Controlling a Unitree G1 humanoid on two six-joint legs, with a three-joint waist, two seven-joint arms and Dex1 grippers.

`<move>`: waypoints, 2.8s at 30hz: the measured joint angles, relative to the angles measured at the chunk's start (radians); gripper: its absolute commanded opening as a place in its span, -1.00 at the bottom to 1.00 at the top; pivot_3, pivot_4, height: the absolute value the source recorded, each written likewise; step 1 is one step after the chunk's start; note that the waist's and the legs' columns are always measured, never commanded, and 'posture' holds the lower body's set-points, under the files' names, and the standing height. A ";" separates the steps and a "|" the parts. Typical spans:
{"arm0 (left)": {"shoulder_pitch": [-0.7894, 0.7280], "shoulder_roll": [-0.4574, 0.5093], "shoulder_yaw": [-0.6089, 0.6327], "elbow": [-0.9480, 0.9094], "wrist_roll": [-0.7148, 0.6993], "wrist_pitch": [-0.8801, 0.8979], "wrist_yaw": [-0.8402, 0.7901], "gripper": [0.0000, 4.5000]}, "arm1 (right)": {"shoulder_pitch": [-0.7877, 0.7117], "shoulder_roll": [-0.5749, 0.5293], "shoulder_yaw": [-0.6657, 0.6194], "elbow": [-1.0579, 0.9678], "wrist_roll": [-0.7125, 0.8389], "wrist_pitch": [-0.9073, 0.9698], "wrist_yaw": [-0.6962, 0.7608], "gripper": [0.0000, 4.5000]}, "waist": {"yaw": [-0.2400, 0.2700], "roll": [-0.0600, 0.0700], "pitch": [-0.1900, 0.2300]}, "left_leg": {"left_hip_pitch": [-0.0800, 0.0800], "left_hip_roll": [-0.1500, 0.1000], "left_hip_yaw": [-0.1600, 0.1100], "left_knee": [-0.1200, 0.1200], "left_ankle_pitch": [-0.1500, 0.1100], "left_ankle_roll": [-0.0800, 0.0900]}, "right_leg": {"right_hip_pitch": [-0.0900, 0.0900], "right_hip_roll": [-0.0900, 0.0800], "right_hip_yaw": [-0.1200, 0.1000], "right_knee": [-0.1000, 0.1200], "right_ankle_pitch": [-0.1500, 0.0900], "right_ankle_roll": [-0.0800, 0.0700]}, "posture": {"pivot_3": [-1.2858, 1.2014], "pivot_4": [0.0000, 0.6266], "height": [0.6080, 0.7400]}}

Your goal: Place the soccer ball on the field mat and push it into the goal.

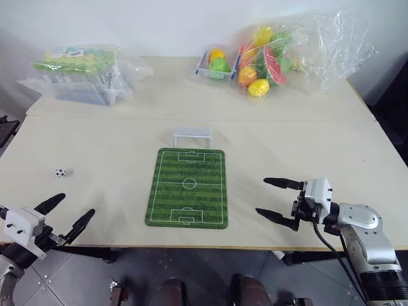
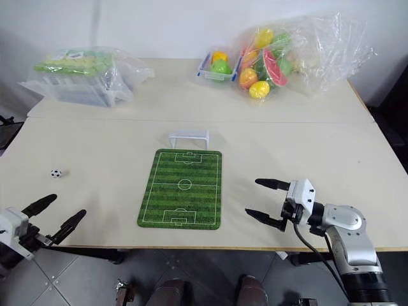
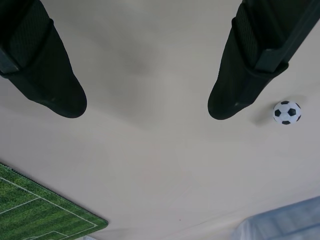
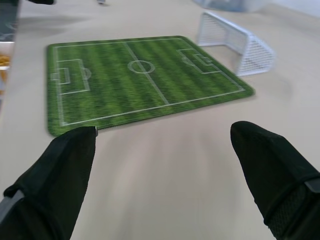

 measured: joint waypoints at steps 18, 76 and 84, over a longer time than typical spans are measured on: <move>0.165 -0.282 0.258 0.036 -0.208 0.056 0.202 0.98 | 0.006 0.207 0.018 -0.129 0.181 -0.009 0.043 1.00 | 0.005 -0.002 -0.001 | 0.001 0.002 0.005 0.002 -0.002 0.001 | -0.001 0.001 0.005 0.000 0.002 0.000 | 0.03 -0.52 1.00; -0.481 0.112 -0.286 -0.009 -0.165 0.238 -0.222 -0.62 | 0.048 -0.027 -0.053 -0.226 0.196 0.090 0.015 1.00 | 0.014 -0.007 -0.004 | 0.012 0.005 0.023 0.000 -0.006 0.002 | -0.004 0.006 0.022 0.002 0.003 0.000 | 0.03 -0.52 1.00; -0.569 0.104 -0.696 -0.027 0.010 0.173 -0.514 -0.62 | 0.196 -0.117 -0.118 -0.242 0.202 0.084 0.117 1.00 | 0.021 -0.006 -0.004 | 0.012 0.005 0.026 0.001 -0.007 0.003 | -0.004 0.007 0.024 0.000 0.004 0.001 | 0.03 -0.52 1.00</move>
